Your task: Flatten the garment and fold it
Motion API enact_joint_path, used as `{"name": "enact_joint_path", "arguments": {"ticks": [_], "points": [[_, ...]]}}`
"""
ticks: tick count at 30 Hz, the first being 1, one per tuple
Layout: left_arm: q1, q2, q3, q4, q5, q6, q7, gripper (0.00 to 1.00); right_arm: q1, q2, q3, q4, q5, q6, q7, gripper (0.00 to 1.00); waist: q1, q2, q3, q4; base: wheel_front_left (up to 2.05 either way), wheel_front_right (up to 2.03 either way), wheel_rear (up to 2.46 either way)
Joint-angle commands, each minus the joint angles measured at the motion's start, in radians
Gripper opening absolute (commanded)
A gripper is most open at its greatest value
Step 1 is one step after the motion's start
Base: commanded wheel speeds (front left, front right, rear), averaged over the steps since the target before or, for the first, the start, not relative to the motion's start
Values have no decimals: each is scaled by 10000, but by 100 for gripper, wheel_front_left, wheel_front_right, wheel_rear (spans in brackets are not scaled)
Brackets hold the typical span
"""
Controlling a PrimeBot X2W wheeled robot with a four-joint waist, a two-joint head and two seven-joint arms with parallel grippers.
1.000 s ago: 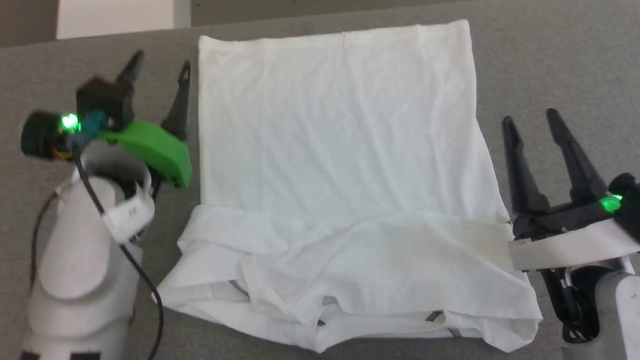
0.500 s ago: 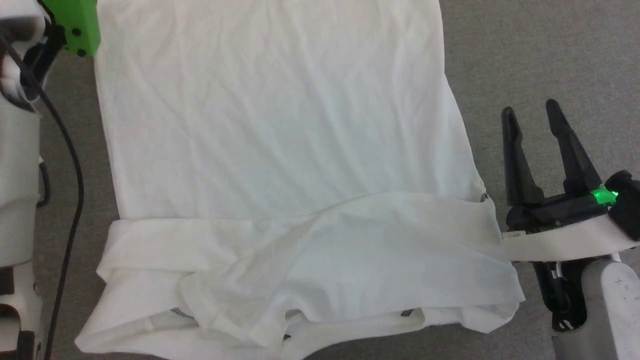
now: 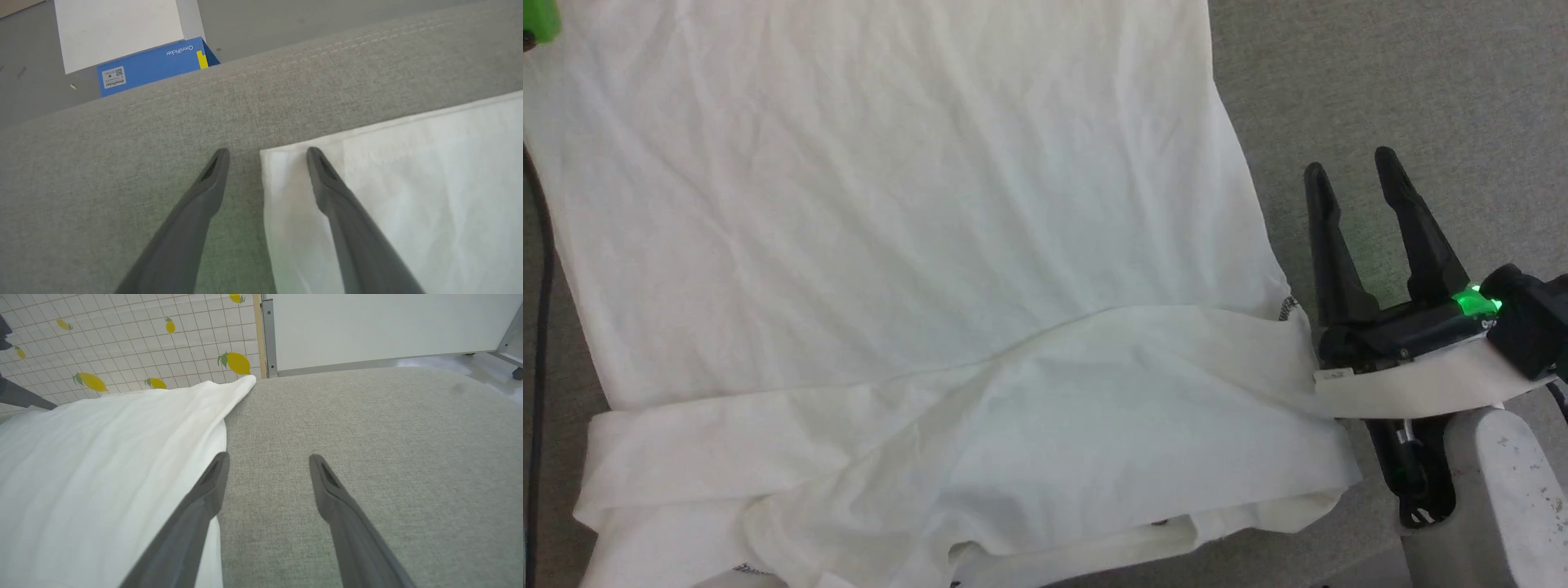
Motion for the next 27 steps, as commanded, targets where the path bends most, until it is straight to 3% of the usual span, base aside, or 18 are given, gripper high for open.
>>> {"name": "enact_joint_path", "arguments": {"ticks": [1, 2, 7, 12, 16, 21, 27], "points": [[103, 118, 0, -105, -17, 90, 150, 39, -191, 6, 67, 36, 102, -13, -106, 100, -2, 0, 113, -68, 0, 0, 0], [192, 157, -6, -216, -19, 122, 285, 0, -222, -11, 88, 48, 118, -13, -115, 100, -2, 0, 128, -59, 0, 0, 0], [401, 224, -24, -749, -92, 172, 534, 0, -693, -276, 182, 44, 69, -13, 58, 100, -2, 0, 156, 14, 0, 0, 0], [420, 134, -124, -980, -149, 144, 387, 0, -2326, -573, 276, 239, 156, -13, 1260, 100, -2, 0, 87, 223, 0, 0, 0], [286, -65, -284, -1057, -245, 86, 344, 0, -4362, -777, 48, 1207, 362, -13, 2942, 100, -2, 0, 125, 513, 0, 0, 0], [-74, -462, -609, -1133, -339, -67, 118, 0, -6983, -743, -458, 3428, 624, -13, 5651, 100, -2, 0, 308, 1087, 0, 0, 0], [-572, -911, -1036, -1000, -342, -277, -268, 0, -9193, -855, -721, 5630, 249, -13, 8118, 100, -2, 0, 627, 1775, 0, 0, 0]]}}
